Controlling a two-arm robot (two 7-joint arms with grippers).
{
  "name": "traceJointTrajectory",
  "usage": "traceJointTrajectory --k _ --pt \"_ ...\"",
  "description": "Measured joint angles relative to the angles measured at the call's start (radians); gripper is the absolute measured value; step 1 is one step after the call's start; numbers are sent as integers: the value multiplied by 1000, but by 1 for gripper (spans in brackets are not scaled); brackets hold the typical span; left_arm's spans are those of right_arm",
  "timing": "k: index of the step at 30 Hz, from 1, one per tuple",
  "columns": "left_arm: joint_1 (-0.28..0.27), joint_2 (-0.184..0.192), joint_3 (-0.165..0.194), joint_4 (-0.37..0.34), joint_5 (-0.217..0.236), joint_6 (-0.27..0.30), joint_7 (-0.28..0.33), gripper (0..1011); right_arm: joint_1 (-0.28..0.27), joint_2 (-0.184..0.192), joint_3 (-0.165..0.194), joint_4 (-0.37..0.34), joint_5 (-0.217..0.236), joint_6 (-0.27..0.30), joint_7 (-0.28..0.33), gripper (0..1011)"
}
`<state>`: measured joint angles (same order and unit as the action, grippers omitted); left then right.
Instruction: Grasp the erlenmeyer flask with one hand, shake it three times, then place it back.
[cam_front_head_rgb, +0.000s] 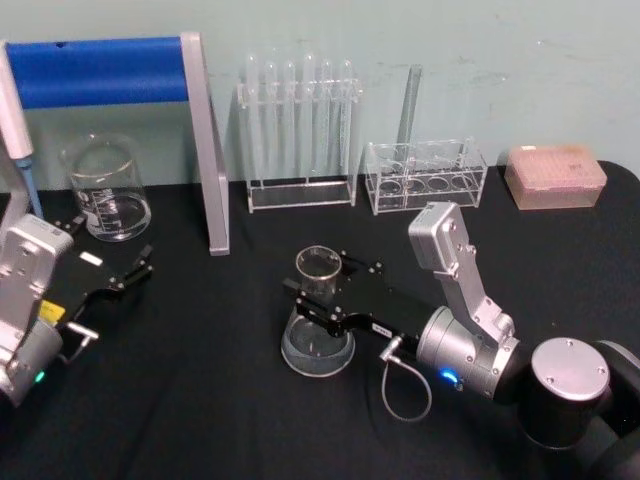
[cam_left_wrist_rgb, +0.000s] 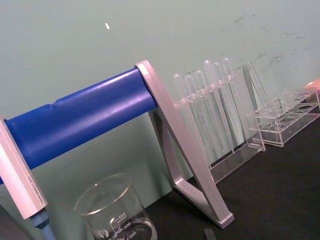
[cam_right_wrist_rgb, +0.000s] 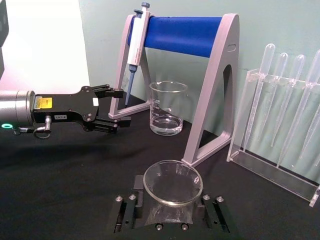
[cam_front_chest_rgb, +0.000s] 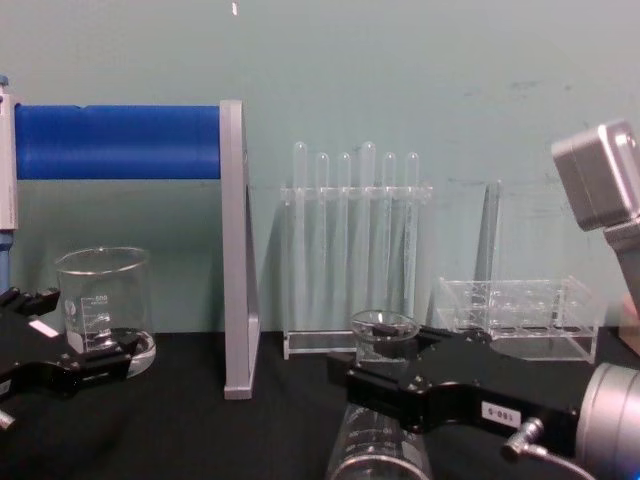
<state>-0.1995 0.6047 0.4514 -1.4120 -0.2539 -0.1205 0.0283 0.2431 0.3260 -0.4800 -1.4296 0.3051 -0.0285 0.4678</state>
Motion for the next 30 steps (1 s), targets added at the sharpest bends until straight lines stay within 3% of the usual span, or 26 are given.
traceJointTrajectory --k 10,16,24,30 --pt "0 0 0 0 0 0 0 1001 0 0 0 0 1 0 0 873" --pt "0 0 0 0 0 0 0 1001 0 0 0 0 1 0 0 998" --pt "0 0 0 0 0 0 0 1001 0 0 0 0 1 0 0 1000" --pt "0 0 0 0 0 0 0 1001 -16 42 8 -32 24 8 40 1000"
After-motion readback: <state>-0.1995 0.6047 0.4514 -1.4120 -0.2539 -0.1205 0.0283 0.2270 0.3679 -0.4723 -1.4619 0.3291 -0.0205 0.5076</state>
